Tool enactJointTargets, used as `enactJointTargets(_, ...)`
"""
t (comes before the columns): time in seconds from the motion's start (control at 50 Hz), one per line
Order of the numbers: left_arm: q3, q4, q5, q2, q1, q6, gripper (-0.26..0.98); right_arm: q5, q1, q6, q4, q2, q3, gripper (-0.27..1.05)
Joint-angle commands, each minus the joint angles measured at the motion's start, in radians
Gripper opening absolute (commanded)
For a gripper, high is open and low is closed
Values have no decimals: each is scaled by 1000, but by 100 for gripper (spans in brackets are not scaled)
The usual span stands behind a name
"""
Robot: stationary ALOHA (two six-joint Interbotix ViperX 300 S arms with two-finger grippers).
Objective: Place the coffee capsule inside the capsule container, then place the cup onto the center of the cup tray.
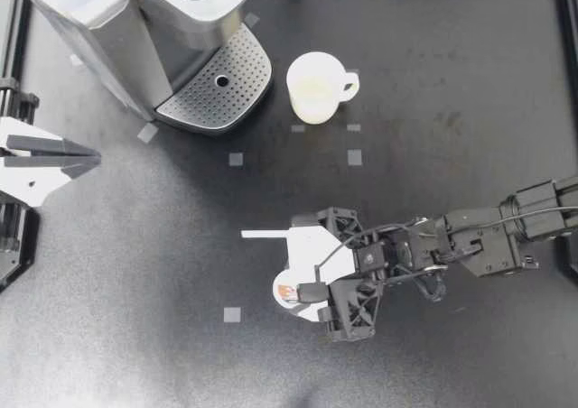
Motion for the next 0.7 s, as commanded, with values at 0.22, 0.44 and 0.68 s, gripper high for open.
enactJointTargets(0.22,-135,-29,190,106,55,-5,13,12,-26,12,11,-143,-9,55)
enactJointTargets(0.44,-365,-26,515,284,123,6,13,-15,-66,40,15,-267,74,55)
enactJointTargets(0.68,-643,29,950,469,143,-3,13,-183,-92,64,17,-364,193,55)
